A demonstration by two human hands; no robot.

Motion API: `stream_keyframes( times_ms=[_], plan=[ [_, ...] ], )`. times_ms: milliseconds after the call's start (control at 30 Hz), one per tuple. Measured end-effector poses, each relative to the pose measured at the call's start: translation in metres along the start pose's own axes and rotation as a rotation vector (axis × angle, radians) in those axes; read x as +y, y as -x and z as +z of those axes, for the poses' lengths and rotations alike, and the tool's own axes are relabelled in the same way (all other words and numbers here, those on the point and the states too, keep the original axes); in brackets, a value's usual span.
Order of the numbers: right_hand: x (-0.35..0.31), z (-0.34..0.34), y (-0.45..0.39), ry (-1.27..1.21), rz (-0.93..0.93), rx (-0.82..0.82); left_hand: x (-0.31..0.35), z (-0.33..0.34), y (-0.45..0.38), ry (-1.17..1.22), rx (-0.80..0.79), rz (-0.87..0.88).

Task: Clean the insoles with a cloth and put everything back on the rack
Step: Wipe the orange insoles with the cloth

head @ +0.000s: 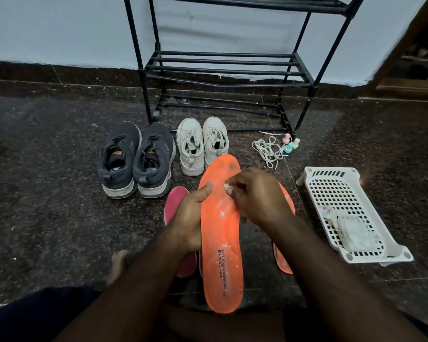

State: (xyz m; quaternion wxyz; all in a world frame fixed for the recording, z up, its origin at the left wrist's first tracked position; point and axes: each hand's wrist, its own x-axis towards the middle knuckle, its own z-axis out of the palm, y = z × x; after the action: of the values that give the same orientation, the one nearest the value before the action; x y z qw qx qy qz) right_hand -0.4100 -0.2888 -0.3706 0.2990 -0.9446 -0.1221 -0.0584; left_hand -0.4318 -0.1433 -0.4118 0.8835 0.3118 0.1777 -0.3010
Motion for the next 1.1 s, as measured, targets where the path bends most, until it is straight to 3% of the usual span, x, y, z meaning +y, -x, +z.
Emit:
stream_keyframes(
  times_ms=[233, 400, 600, 733, 933, 1100],
  plan=[
    [-0.009, -0.006, 0.004, 0.124, 0.044, -0.201, -0.003, 0.001, 0.000, -0.026, 0.062, 0.044],
    [-0.006, -0.008, 0.001, 0.060, 0.078, -0.086, -0.001, 0.003, 0.002, -0.046, 0.088, 0.065],
    [-0.017, 0.009, 0.007, 0.212, 0.064, -0.193, -0.002, 0.005, 0.001, -0.019, 0.179, 0.146],
    [-0.029, 0.009, 0.017, 0.110, 0.066, -0.273, 0.000, 0.011, 0.003, -0.066, 0.178, 0.245],
    [-0.015, -0.001, 0.005, 0.027, 0.111, -0.059, 0.001, 0.001, 0.000, -0.022, 0.148, 0.152],
    [-0.015, 0.015, 0.008, 0.055, 0.017, -0.047, 0.000, 0.003, 0.000, 0.038, 0.150, 0.113]
  ],
)
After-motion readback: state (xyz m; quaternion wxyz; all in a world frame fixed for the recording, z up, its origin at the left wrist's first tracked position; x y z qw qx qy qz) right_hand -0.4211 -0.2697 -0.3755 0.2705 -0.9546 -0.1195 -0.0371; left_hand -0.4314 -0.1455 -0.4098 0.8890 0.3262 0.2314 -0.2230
